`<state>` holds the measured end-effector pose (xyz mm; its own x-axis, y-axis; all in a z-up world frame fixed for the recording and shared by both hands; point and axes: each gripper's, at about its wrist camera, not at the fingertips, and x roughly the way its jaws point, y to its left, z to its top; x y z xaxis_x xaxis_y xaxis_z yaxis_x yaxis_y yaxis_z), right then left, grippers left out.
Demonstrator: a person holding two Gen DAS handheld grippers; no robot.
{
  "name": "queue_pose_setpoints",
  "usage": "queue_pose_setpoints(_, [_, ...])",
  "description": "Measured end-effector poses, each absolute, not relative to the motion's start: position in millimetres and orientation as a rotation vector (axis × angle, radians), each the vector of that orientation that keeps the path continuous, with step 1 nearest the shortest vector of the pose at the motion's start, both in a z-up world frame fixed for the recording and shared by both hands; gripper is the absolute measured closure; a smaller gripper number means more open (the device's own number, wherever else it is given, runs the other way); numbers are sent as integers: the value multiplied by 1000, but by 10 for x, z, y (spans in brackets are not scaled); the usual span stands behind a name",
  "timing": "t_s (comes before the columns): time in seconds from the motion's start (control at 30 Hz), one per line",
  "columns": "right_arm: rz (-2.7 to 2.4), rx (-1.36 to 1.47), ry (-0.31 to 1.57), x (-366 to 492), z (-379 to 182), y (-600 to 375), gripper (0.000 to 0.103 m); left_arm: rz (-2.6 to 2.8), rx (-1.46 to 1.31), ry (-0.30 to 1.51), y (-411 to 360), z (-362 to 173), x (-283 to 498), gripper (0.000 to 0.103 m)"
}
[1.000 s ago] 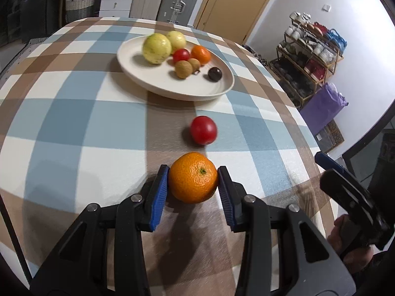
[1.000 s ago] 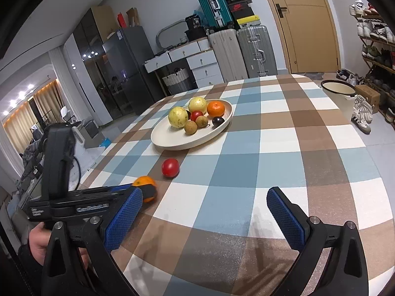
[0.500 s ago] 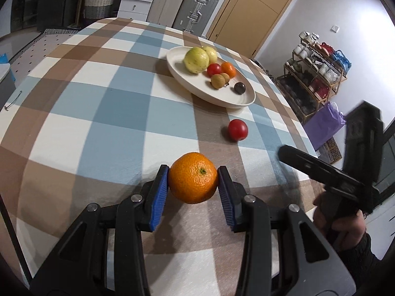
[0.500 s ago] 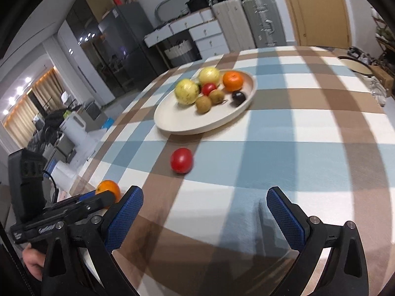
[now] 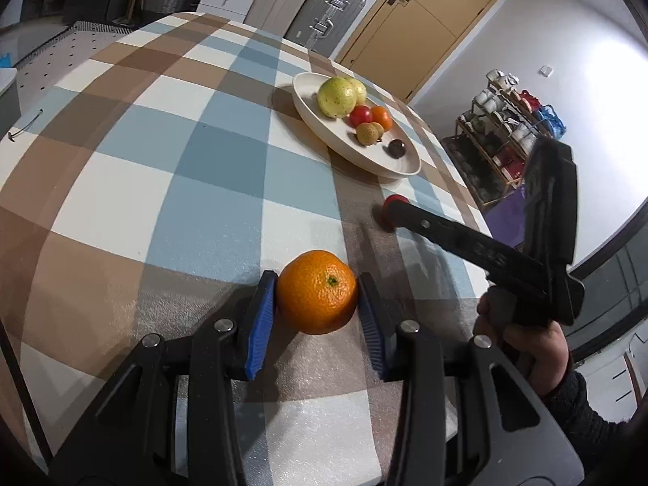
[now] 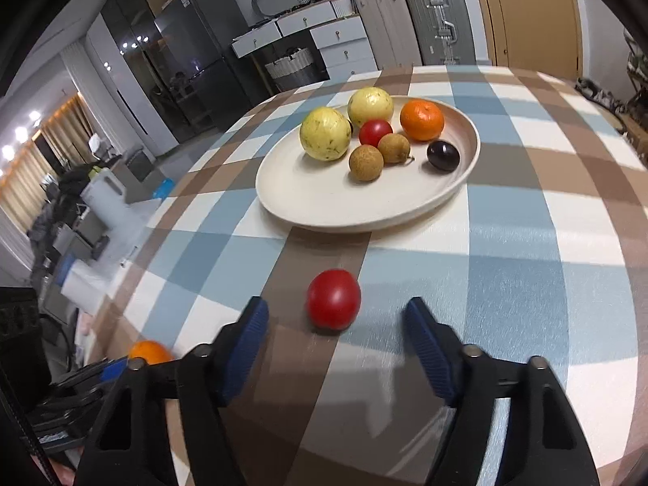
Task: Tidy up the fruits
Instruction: 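Grasp the red tomato with the right gripper while the left gripper holds the orange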
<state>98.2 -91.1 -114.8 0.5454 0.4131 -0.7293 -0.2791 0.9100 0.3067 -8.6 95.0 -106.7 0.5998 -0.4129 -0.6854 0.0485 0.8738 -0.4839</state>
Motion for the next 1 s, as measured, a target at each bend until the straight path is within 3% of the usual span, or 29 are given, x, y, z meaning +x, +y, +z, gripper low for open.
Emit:
queue_pose_setpoints(0.13, [384, 128, 920, 1040, -1154, -864, 74, -292, -454, 887, 941, -1076, -105, 67])
queue_pose_setpoints(0.67, [448, 167, 861, 835, -1003, -874, 75, -272, -429, 864, 966, -952, -136, 67])
queue_pose_setpoints(1.0, [505, 196, 800, 839, -738, -1073, 75, -280, -326, 840, 729, -673, 257, 66])
